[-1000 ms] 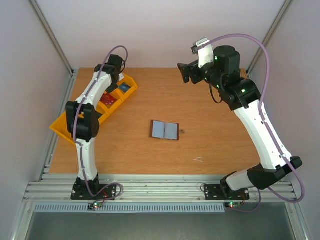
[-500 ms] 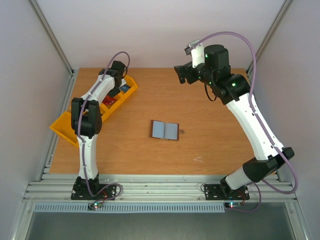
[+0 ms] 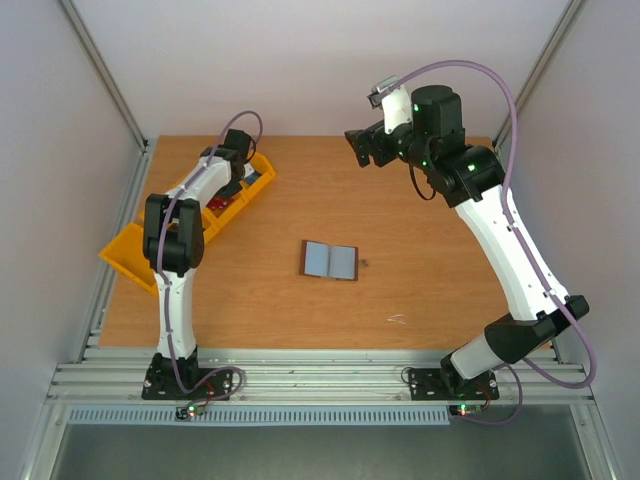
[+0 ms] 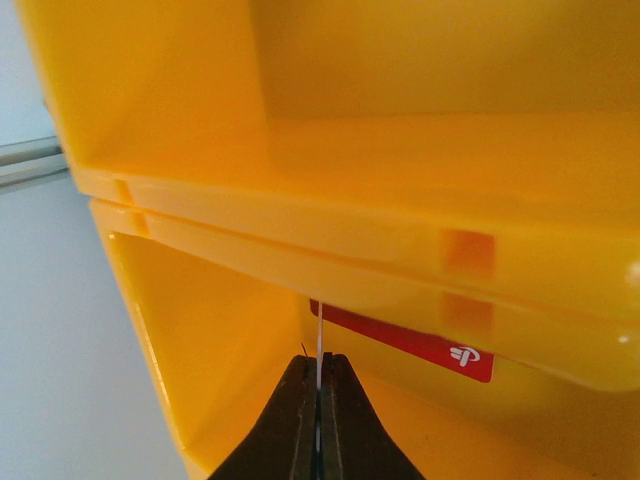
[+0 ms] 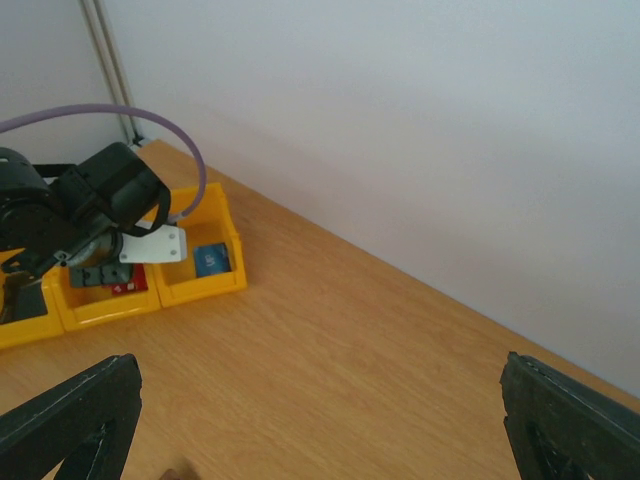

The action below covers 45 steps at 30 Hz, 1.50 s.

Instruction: Take the credit cards out of the card holder

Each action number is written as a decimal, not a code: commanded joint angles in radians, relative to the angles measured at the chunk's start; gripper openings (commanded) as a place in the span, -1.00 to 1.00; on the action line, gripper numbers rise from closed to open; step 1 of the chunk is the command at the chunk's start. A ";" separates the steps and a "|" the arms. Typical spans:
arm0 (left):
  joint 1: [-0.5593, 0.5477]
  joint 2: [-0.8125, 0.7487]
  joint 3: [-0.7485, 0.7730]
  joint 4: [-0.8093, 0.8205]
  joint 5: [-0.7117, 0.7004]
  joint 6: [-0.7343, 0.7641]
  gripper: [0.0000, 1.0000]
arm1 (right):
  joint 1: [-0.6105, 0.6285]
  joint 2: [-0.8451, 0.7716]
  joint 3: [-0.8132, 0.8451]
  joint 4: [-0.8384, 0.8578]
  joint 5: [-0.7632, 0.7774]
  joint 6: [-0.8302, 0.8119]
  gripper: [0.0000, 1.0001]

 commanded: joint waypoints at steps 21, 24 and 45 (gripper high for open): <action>0.010 -0.025 0.000 -0.018 0.070 -0.015 0.49 | -0.004 -0.057 0.004 -0.007 -0.071 -0.004 0.97; 0.014 -0.041 0.016 -0.031 0.085 -0.022 0.63 | -0.006 -0.066 0.004 -0.002 -0.063 0.008 0.97; 0.015 -0.525 -0.064 -0.267 0.909 -0.371 0.99 | -0.027 0.077 -0.004 -0.323 -0.096 0.306 0.88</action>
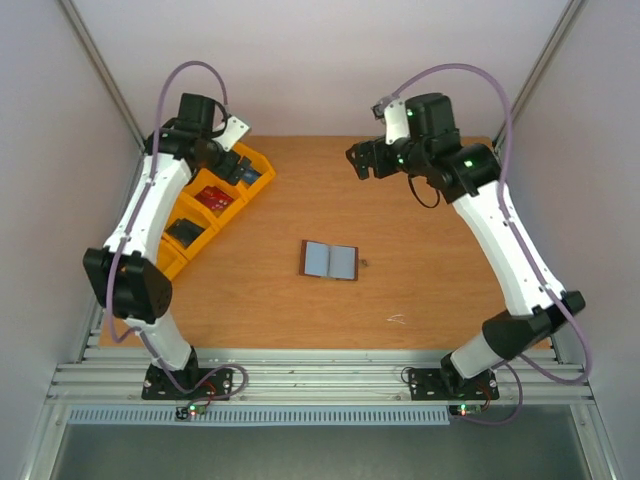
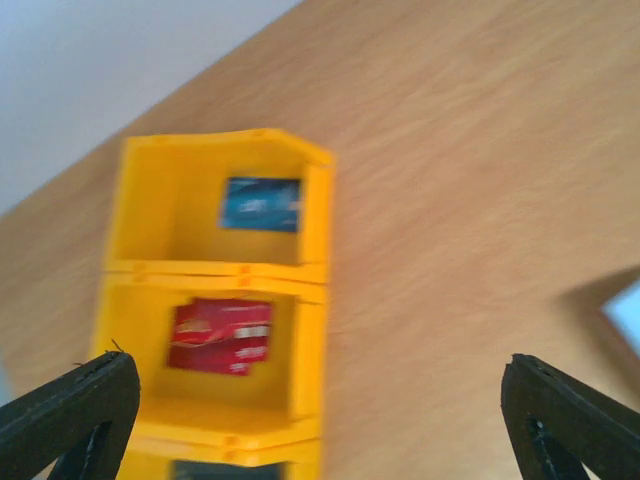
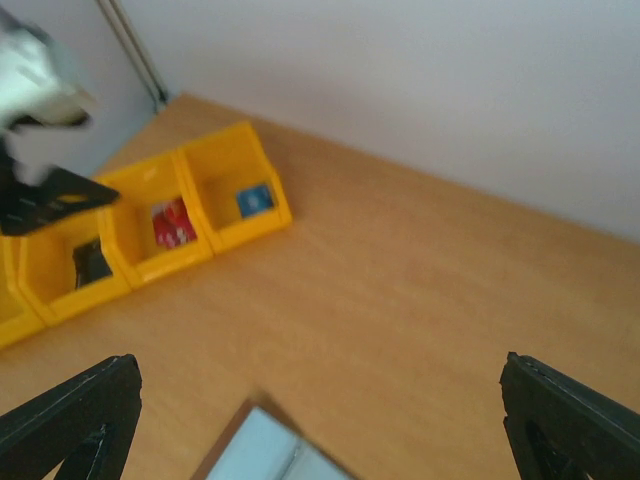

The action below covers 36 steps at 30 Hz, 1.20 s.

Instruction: Take the credit cards out of the card holder

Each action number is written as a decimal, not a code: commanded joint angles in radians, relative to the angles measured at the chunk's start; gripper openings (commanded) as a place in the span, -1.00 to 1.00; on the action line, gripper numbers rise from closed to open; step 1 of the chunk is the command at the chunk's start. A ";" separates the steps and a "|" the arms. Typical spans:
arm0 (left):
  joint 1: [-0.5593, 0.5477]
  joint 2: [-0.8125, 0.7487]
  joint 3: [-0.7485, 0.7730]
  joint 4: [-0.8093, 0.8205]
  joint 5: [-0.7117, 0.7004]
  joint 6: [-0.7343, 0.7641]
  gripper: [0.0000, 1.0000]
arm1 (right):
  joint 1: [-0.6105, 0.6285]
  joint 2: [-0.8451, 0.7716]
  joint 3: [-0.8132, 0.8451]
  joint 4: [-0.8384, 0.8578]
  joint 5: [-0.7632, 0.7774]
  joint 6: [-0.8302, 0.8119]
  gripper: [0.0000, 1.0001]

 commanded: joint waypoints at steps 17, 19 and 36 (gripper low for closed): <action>-0.116 -0.157 -0.689 0.418 0.561 -0.878 0.84 | 0.057 0.133 -0.450 -0.064 -0.043 0.409 0.38; -0.149 -0.121 -0.716 0.456 0.576 -0.917 0.84 | 0.057 0.160 -0.477 -0.041 -0.047 0.446 0.29; -0.305 0.280 -0.527 0.353 0.572 -0.855 0.65 | 0.052 0.456 -0.534 0.089 -0.179 0.364 -0.10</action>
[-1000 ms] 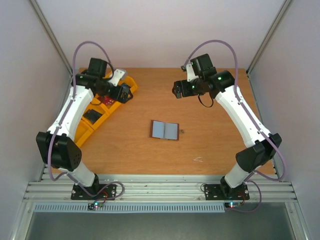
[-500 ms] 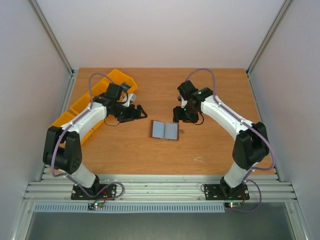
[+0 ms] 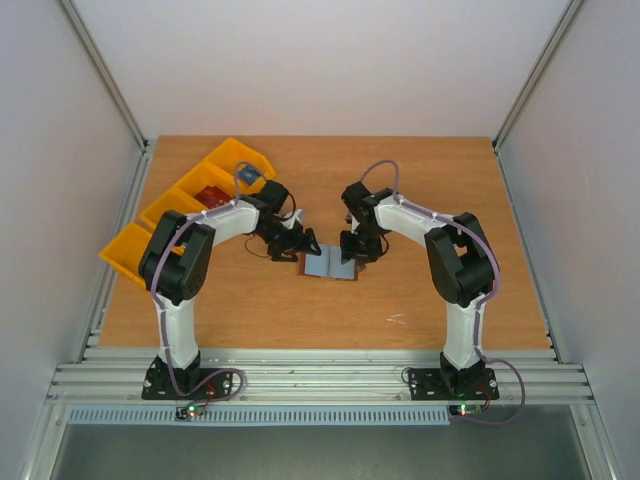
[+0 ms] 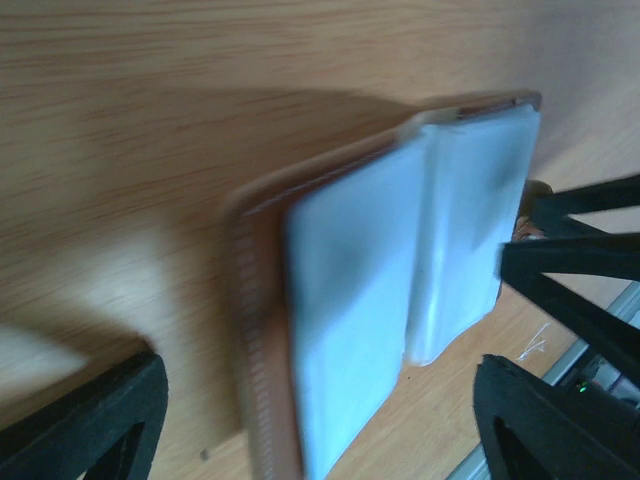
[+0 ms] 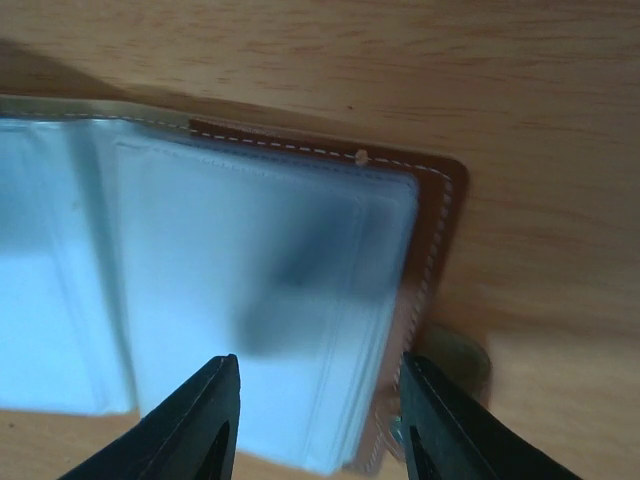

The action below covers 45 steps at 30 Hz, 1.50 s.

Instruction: Take the credit cards out of the card holder

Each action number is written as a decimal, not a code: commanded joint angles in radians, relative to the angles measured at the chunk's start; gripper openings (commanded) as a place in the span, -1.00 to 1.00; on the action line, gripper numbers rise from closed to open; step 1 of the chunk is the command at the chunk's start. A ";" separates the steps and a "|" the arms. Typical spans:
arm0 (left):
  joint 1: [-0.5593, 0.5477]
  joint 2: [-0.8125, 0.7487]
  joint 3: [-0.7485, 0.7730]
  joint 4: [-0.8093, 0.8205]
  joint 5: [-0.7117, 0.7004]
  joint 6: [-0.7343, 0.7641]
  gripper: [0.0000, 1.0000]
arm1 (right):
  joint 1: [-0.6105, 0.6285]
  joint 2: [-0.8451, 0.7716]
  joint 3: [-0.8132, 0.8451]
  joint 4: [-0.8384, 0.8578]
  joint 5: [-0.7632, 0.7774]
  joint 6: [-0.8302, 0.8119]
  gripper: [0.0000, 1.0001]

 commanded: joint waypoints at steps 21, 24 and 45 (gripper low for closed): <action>-0.106 -0.230 0.207 -0.292 -0.043 0.516 -0.99 | -0.126 -0.334 -0.134 0.342 -0.587 -0.055 -0.28; -0.100 -0.296 0.290 -0.400 -0.021 0.624 -0.99 | -0.171 -0.430 -0.111 0.301 -0.651 -0.089 -0.19; -0.042 -0.420 0.812 -0.733 0.206 0.794 -0.99 | -0.104 -0.738 0.098 0.145 -0.570 -0.324 -0.01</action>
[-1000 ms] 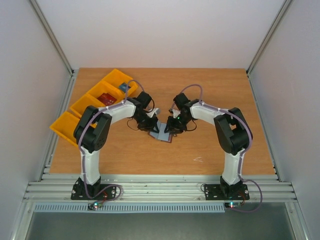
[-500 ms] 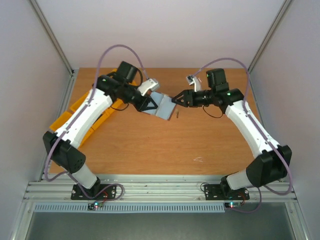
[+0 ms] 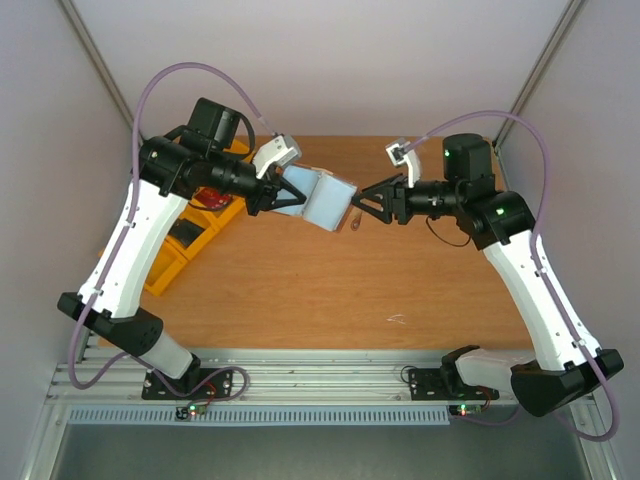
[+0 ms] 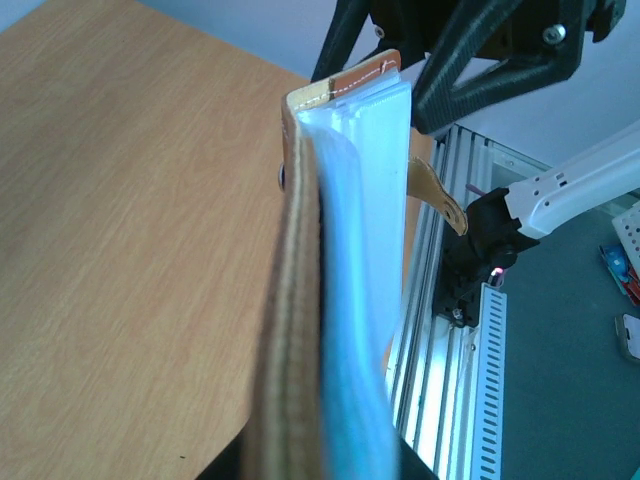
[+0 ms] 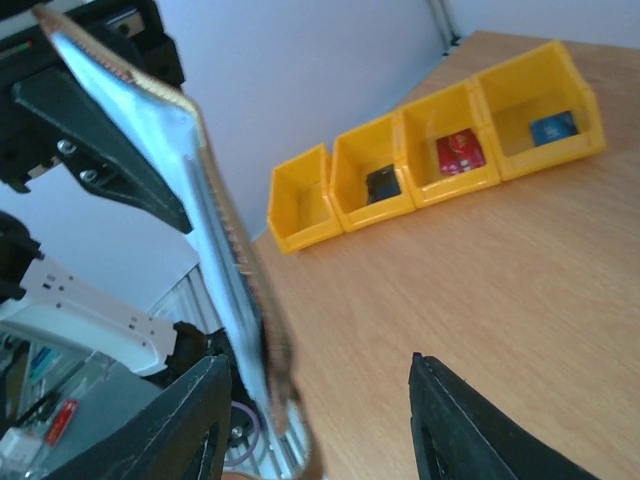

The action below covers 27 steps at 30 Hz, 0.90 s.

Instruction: Take the credit cards out of the card holder

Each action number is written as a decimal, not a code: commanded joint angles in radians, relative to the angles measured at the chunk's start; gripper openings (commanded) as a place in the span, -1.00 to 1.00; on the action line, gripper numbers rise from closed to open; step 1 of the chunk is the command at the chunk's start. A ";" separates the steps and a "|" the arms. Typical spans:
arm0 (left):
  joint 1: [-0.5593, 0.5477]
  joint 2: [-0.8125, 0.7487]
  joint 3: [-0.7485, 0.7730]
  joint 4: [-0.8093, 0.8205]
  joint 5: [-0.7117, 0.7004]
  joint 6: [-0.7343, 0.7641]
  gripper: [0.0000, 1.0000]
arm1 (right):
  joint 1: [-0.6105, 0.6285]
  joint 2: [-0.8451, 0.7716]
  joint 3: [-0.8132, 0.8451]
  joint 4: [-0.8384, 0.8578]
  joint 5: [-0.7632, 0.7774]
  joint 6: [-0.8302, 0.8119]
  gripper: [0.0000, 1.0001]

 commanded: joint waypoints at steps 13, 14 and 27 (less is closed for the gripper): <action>0.036 -0.065 0.107 -0.027 0.084 0.000 -0.99 | 0.172 0.051 0.105 0.022 -0.036 -0.069 0.11; 0.050 -0.071 0.110 -0.023 0.069 -0.012 -0.99 | 0.166 0.042 0.119 -0.021 -0.084 -0.122 0.17; 0.083 -0.098 0.145 -0.033 0.103 -0.033 -0.99 | 0.160 0.094 0.256 -0.123 0.107 -0.129 0.07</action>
